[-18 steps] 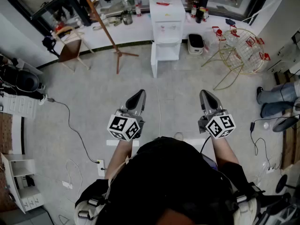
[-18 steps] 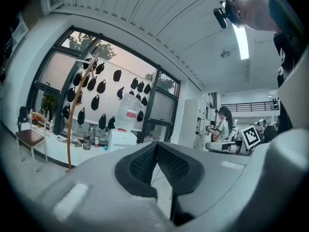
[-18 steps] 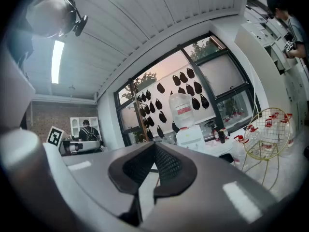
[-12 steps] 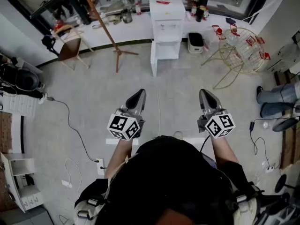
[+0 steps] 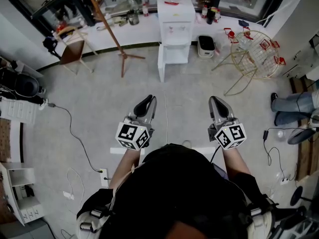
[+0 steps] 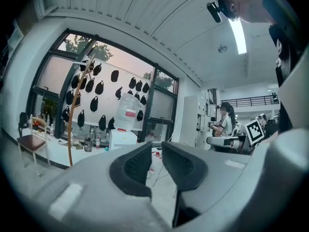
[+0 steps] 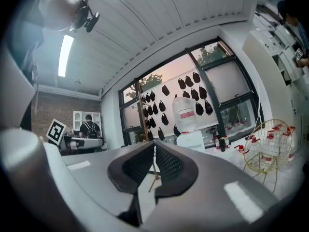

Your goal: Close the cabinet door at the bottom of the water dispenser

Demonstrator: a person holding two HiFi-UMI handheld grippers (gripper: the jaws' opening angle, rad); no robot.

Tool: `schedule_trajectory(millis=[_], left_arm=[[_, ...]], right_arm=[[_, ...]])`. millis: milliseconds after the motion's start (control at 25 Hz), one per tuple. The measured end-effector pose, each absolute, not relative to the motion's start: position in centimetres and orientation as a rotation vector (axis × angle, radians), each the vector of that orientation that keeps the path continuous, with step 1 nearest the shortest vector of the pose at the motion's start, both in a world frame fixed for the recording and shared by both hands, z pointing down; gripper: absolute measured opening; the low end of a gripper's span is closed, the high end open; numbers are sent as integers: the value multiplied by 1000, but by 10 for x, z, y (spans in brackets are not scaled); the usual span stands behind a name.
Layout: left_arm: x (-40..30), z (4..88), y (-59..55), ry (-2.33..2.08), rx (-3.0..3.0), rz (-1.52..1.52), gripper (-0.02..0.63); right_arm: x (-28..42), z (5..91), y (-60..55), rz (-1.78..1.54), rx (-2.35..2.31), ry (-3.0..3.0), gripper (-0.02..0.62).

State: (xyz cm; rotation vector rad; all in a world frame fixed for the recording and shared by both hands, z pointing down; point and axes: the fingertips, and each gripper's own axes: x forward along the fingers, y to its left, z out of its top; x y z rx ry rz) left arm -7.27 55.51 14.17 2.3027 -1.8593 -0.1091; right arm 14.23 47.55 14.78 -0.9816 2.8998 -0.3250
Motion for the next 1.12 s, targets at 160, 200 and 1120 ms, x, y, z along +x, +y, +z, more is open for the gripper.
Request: schedule_trajectory(millis=[160, 200, 1120], left_arm=[[-67, 151, 549, -1876, 2277, -66, 217], [-65, 153, 547, -1874, 2272, -56, 237], [29, 164, 502, -1936, 2210, 10, 394]], right_arm=[[143, 148, 475, -244, -977, 2917, 162], [145, 149, 474, -241, -980, 2918, 197], [247, 167, 427, -314, -1024, 2889, 359]])
